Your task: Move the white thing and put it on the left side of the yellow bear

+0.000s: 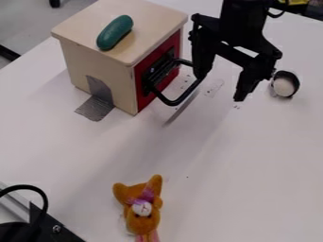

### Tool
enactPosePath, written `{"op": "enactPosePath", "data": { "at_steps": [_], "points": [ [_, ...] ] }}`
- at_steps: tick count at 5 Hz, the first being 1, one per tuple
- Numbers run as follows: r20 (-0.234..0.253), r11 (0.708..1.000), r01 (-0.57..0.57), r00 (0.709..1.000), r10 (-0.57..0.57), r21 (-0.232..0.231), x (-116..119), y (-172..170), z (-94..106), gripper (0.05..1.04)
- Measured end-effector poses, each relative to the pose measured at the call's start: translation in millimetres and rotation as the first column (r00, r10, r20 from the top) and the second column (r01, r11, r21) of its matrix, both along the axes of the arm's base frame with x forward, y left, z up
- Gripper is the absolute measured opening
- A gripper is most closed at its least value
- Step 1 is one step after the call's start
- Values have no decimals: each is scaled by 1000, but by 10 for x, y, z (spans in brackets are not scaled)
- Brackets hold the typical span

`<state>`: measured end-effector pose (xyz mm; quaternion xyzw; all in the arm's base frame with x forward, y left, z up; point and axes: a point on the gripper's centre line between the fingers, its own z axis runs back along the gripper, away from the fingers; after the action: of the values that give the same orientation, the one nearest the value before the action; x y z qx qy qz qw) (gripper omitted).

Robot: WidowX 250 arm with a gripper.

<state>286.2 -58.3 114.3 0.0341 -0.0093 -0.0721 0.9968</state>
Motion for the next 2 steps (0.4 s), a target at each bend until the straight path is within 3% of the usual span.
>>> {"op": "enactPosePath", "data": {
  "at_steps": [1, 2],
  "points": [
    [-31, 1000, 0, 1000, 0, 3, -28, 0, -83, 996],
    [-9, 998, 50, 999, -50, -23, 335, -76, -168, 996]
  ]
}}
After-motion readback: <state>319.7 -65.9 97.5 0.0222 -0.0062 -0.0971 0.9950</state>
